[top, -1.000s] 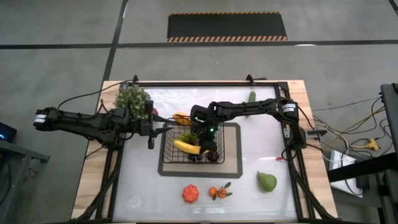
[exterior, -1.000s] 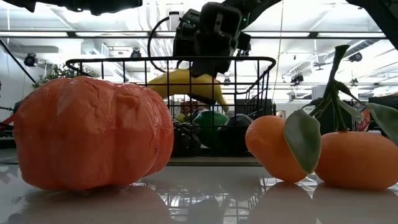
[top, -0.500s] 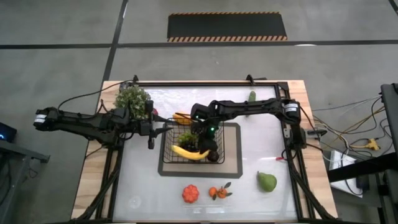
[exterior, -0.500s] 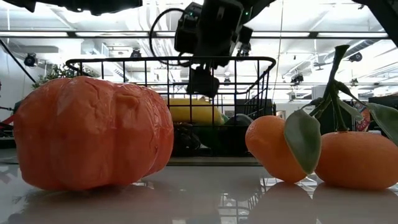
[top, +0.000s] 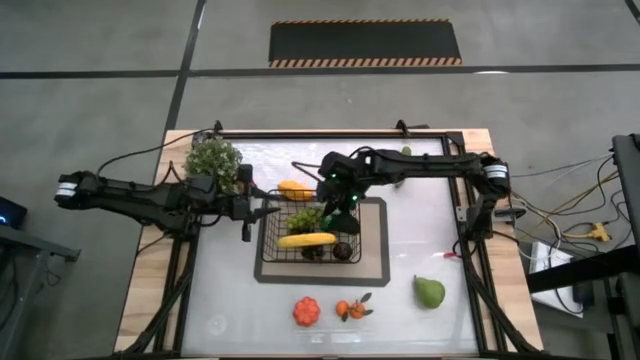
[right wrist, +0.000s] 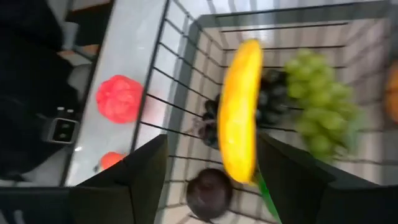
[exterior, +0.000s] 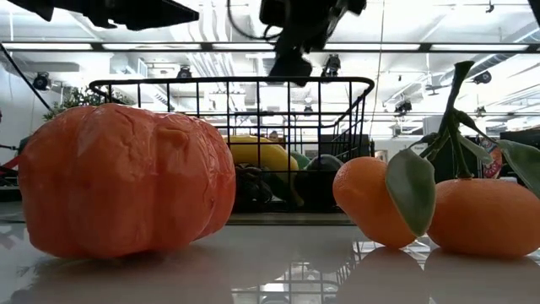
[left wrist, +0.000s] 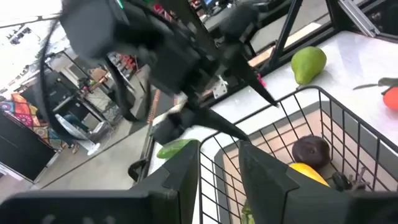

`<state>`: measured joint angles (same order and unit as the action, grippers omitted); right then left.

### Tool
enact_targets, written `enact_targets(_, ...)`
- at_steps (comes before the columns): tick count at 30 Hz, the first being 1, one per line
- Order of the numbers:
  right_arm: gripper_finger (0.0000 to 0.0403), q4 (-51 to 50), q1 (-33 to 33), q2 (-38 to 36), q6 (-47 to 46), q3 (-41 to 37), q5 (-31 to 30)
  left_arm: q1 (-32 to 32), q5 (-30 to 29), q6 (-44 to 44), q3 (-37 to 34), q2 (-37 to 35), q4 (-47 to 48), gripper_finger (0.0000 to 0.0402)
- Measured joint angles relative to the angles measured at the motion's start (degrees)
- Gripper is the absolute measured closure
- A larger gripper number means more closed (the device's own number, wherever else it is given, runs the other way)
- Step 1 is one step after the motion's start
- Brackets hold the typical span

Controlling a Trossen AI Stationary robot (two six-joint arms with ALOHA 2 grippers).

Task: Build produce basket
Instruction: Put the green cucumber into the black wire basket

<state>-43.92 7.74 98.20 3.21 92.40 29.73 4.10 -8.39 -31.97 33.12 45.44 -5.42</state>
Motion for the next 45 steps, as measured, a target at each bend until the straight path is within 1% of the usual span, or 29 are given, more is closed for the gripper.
enact_targets(5,0.0177,-3.27,0.01,-4.61,1.19,-0.28,-8.35,0.00,0.00,0.02,0.00,1.30,-0.08,0.0303)
enact_targets(10,0.0177,-3.75,0.01,-8.66,1.32,-2.09,-13.71,0.00,0.00,0.28,0.00,2.47,-0.70,0.0303)
enact_targets(13,0.0177,-3.24,0.01,-11.16,1.30,-4.56,-16.33,0.00,0.01,1.55,0.00,3.69,-2.09,0.0303)
enact_targets(17,0.0177,-0.61,0.03,-14.92,-0.48,-9.66,-21.94,0.00,0.05,1.64,0.82,5.69,-2.21,0.0304)
enact_targets(20,0.0177,1.60,0.14,-18.26,-2.72,-14.05,-28.35,0.04,0.06,1.78,1.64,7.37,-2.20,0.0304)
enact_targets(24,0.0177,3.75,0.16,-22.70,-9.32,-19.69,-41.27,0.04,0.06,2.01,3.24,9.53,-2.17,0.0304)
enact_targets(26,0.0177,3.81,0.60,-24.84,-13.02,-22.40,-46.79,0.04,0.05,2.01,4.18,10.37,-2.26,0.0304)
enact_targets(28,0.0177,3.88,1.74,-26.77,-17.66,-24.92,-49.86,0.04,0.05,2.01,4.87,10.98,-2.37,0.0304)
enact_targets(30,0.0177,4.00,3.83,-28.51,-22.42,-27.36,-51.49,0.04,0.05,1.97,5.15,11.45,-3.27,0.0304)
enact_targets(35,0.0177,3.92,11.86,-30.42,-31.81,-33.19,-51.82,0.04,-0.01,1.26,5.06,11.11,-4.59,0.0304)
enact_targets(40,0.0177,4.00,20.21,-29.31,-36.84,-38.02,-51.90,0.04,-0.70,1.10,4.96,10.48,-4.88,0.0304)
enact_targets(45,0.0177,4.14,24.51,-26.71,-40.59,-41.47,-51.87,0.04,-1.42,1.05,4.87,10.55,-4.69,0.0304)
